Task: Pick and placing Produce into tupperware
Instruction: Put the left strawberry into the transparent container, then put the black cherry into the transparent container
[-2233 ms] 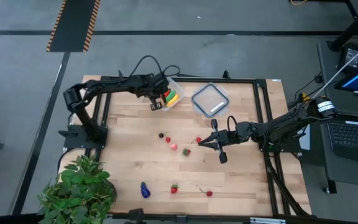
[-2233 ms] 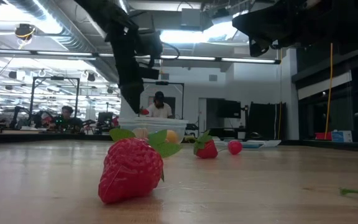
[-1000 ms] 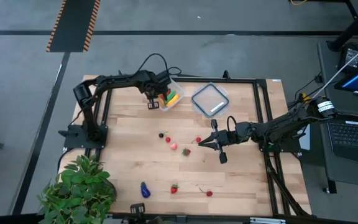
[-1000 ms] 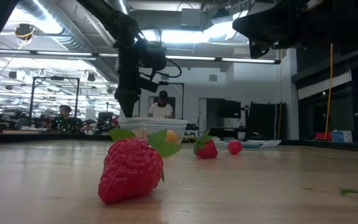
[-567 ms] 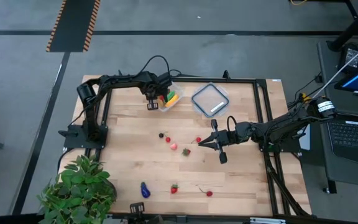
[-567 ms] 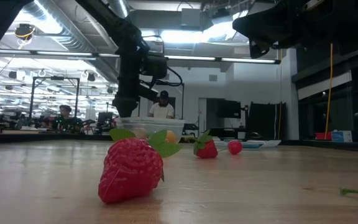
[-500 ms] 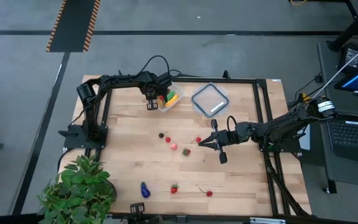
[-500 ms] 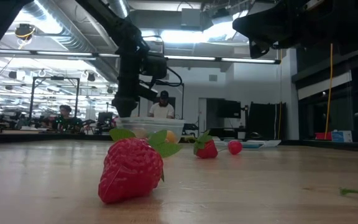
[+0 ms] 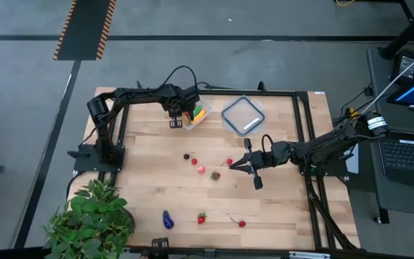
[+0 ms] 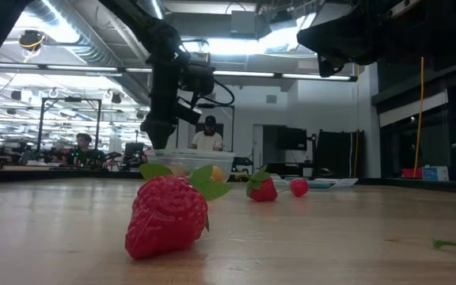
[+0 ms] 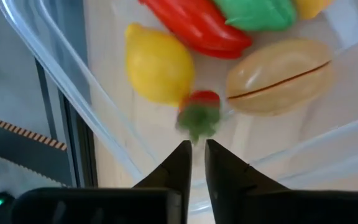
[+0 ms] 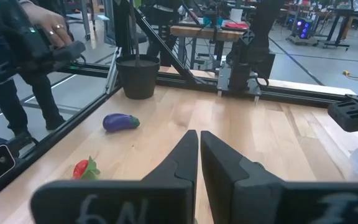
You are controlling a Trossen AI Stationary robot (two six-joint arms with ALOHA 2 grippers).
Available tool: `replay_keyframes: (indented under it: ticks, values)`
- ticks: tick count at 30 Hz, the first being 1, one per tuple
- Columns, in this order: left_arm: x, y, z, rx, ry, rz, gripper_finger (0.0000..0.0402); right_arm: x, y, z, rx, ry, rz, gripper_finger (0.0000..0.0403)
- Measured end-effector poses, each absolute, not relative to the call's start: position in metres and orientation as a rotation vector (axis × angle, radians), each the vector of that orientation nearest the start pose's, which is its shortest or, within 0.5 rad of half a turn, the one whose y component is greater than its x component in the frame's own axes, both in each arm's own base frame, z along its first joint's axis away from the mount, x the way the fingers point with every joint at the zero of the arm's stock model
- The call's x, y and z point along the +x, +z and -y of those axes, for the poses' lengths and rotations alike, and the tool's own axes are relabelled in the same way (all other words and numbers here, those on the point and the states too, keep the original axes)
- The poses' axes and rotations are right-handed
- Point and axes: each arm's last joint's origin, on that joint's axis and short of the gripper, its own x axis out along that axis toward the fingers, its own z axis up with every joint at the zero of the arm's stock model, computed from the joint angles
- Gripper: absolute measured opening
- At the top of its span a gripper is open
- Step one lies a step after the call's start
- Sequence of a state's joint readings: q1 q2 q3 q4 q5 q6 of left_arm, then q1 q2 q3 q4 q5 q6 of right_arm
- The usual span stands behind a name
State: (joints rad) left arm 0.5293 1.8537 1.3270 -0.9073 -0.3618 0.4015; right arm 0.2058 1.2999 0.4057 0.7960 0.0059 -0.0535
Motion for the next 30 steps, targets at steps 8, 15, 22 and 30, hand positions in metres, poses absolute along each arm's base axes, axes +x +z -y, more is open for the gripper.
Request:
replay_keyframes:
  ticks: [8, 15, 22, 30]
  values:
    - [0.3, 0.193, -0.178, 0.233, 0.422, -1.592, 0.0087, 0.241, 0.195, -0.05, -0.039, 0.201, -0.095, 0.0023]
    - [0.299, 0.215, -0.165, 0.29, 0.435, -1.531, 0.0095, 0.241, 0.195, -0.05, -0.041, 0.202, -0.095, 0.0023]
    - [0.283, 0.285, -0.138, 0.069, 0.372, -1.123, 0.0062, 0.241, 0.195, -0.05, -0.045, 0.202, -0.099, 0.0023]
    - [0.252, 0.321, -0.073, 0.123, 0.232, -0.688, 0.0033, 0.241, 0.195, -0.05, -0.047, 0.202, -0.093, 0.0023]
